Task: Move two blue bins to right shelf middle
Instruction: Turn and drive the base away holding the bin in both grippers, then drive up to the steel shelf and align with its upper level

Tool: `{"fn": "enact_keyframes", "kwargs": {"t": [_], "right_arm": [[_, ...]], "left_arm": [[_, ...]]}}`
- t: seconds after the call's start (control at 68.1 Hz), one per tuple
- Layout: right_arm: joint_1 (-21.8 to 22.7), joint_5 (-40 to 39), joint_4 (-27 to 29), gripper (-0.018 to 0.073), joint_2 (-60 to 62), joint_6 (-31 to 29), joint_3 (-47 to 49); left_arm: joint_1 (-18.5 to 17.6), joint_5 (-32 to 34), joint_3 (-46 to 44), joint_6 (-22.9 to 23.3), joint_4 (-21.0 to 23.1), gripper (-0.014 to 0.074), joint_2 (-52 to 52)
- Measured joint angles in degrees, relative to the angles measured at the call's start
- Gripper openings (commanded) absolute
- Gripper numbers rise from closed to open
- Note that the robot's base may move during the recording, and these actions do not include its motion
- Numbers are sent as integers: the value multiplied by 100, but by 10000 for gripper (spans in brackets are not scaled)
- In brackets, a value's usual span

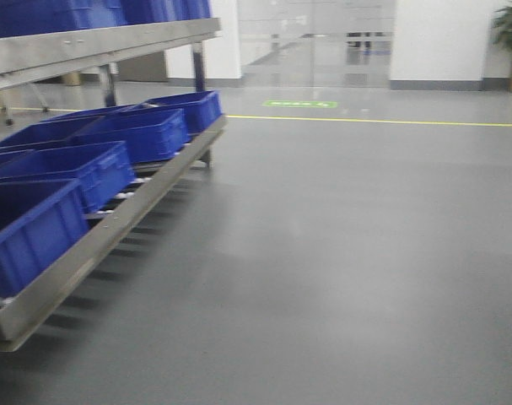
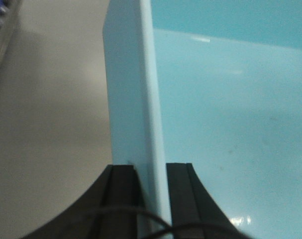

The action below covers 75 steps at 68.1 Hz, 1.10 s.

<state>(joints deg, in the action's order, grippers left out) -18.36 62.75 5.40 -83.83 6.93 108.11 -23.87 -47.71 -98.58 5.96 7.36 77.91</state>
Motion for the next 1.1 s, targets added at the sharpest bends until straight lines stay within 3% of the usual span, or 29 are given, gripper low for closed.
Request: {"fn": "enact_keyframes", "kwargs": {"t": [0.279,1.102], "right_arm": [[0,-76,0,-153,0,42,0],[0,-76,0,-153,0,63,0]], "left_arm": [[-11,783,22,-105,-49,-111,0],[-11,920,45,-141,-59,-111,0]]}}
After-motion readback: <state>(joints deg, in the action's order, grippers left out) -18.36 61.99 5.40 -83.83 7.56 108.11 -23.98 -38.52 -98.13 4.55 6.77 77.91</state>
